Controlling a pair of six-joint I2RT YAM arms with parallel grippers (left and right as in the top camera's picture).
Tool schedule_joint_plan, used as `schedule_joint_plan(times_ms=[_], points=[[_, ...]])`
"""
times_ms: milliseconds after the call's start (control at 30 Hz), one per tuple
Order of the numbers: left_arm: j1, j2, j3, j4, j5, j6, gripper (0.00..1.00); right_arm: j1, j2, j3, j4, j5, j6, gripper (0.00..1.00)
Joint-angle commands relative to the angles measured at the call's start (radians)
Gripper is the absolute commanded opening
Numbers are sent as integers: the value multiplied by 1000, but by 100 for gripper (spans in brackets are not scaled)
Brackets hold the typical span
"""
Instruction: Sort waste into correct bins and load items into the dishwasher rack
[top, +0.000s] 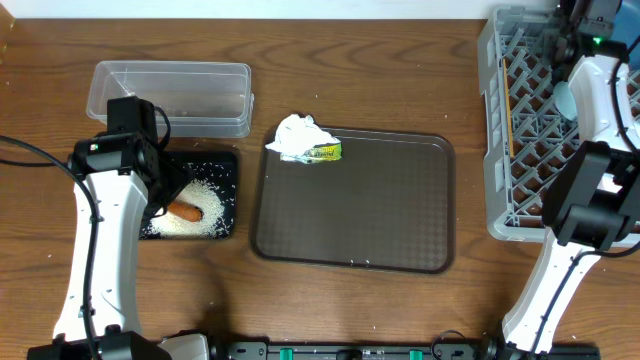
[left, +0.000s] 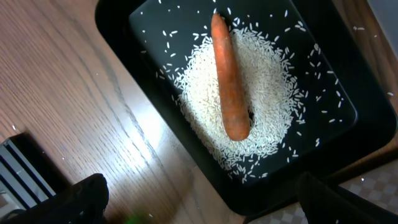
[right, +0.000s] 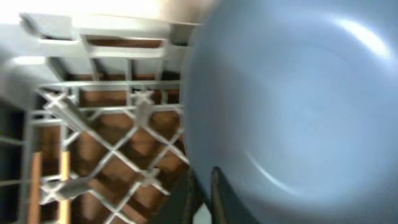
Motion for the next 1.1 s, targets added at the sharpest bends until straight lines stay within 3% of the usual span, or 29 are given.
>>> schedule_joint_plan(times_ms=[0, 300, 633, 700, 733, 767, 833, 900, 1067], points=[[3, 0, 11, -3, -19, -5, 99, -10, -2, 8, -24, -78, 69, 1], [3, 0, 11, -3, -19, -5, 99, -66, -138, 8, -58, -449, 142, 1], [3, 0, 11, -3, -19, -5, 99, -250, -200, 8, -83, -981, 264, 1], [3, 0, 11, -3, -19, -5, 99, -272, -200, 8, -128, -975, 252, 1], [3, 0, 11, -3, -19, -5, 99, -276, -200, 8, -172, -919, 212, 11], [3, 0, 11, -3, -19, -5, 99, -273, -200, 8, -223, -842, 129, 30], [3, 0, 11, -3, -19, -5, 99, -255, -200, 8, -271, -731, 32, 47], [3, 0, 11, -3, -19, -5, 99, -231, -200, 8, -287, -705, -41, 54], [3, 0, 11, -3, -19, -5, 99, -172, -195, 8, -306, -640, -114, 60]])
